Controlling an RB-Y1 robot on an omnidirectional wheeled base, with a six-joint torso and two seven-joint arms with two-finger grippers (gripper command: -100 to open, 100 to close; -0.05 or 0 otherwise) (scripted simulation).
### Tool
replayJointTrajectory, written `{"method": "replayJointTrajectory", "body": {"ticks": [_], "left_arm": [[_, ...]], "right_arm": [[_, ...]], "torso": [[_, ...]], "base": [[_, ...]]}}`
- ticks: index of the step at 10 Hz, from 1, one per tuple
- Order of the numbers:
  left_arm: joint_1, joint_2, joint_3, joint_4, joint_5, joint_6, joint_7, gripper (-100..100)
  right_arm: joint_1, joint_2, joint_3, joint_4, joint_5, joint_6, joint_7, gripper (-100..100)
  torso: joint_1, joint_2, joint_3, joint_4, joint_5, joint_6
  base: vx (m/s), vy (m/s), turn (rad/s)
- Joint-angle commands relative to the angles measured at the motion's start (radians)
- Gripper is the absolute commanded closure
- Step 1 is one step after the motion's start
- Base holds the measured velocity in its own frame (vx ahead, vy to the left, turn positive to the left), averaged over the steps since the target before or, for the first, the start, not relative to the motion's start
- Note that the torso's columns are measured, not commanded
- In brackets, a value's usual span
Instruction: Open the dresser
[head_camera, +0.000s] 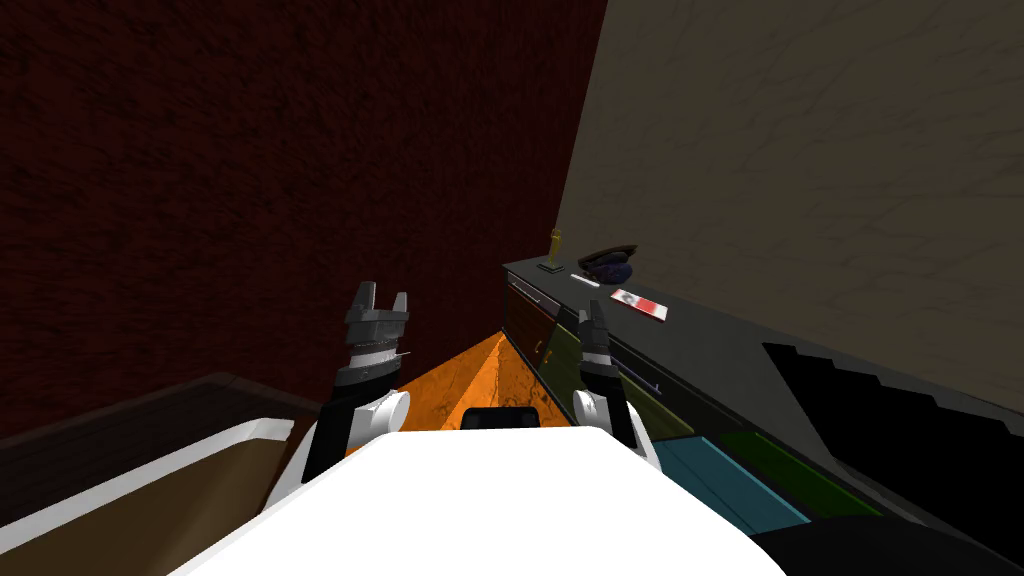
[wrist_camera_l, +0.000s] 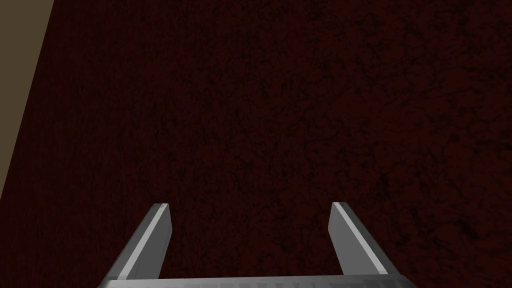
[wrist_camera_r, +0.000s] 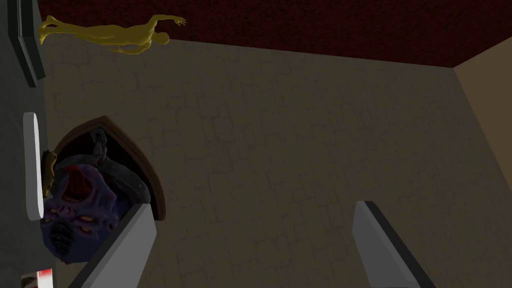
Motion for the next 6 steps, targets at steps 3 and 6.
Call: {"method": "replayJointTrajectory", "body": {"ticks": [3,6], "left_arm": [[0.000,0.000,0.000,0.000,0.000,0.000,0.000,0],[0.000,0.000,0.000,0.000,0.000,0.000,0.000,0]], "right_arm": [[0.000,0.000,0.000,0.000,0.000,0.000,0.000,0],[0.000,0.000,0.000,0.000,0.000,0.000,0.000,0]], "torso": [[0.000,0.175,-0.351,0.176,0.000,0.000],[0.000,0.396,-0.792,0.396,0.000,0.000]], "base": [[0.000,0.000,0.000],[0.000,0.000,0.000]]}}
